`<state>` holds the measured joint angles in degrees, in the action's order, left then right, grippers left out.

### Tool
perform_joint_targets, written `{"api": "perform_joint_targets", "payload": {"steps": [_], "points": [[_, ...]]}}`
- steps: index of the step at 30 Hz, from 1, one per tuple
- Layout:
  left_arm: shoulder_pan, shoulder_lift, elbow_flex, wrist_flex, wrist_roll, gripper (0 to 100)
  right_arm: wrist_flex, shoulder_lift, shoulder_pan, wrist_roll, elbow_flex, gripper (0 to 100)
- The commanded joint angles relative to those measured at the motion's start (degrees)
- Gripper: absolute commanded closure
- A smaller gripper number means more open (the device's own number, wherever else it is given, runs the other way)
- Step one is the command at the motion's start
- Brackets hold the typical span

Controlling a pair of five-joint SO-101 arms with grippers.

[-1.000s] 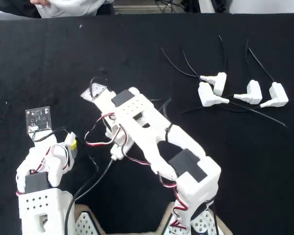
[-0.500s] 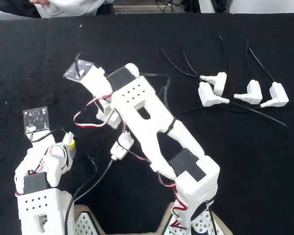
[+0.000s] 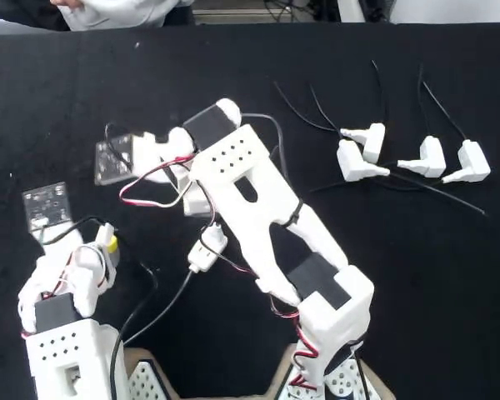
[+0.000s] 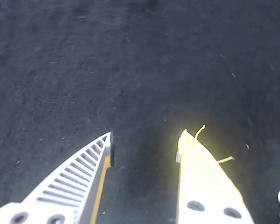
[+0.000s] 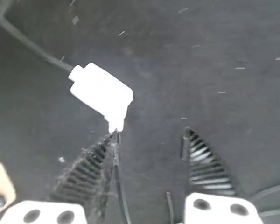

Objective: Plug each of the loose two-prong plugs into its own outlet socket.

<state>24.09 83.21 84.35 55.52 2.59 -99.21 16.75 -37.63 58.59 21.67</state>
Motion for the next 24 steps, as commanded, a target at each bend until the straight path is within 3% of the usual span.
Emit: {"api": "perform_joint_targets", "payload": {"steps": [1, 10, 18, 24], "points": [[3.6, 0.7, -4.2, -1.4, -3.0, 77, -1.8, -1.5, -1.7, 1.7, -4.6, 72.1], [7.7, 0.7, -5.0, -1.7, -5.2, 77, -0.6, -10.9, -7.2, 10.0, -21.8, 68.4], [8.0, 0.7, -5.1, -1.7, -6.7, 77, 22.0, -14.2, -6.9, 12.1, -43.0, 68.4], [7.7, 0.7, -5.0, -1.7, -6.7, 77, 28.1, -14.2, -6.9, 12.1, -45.1, 68.4]]}}
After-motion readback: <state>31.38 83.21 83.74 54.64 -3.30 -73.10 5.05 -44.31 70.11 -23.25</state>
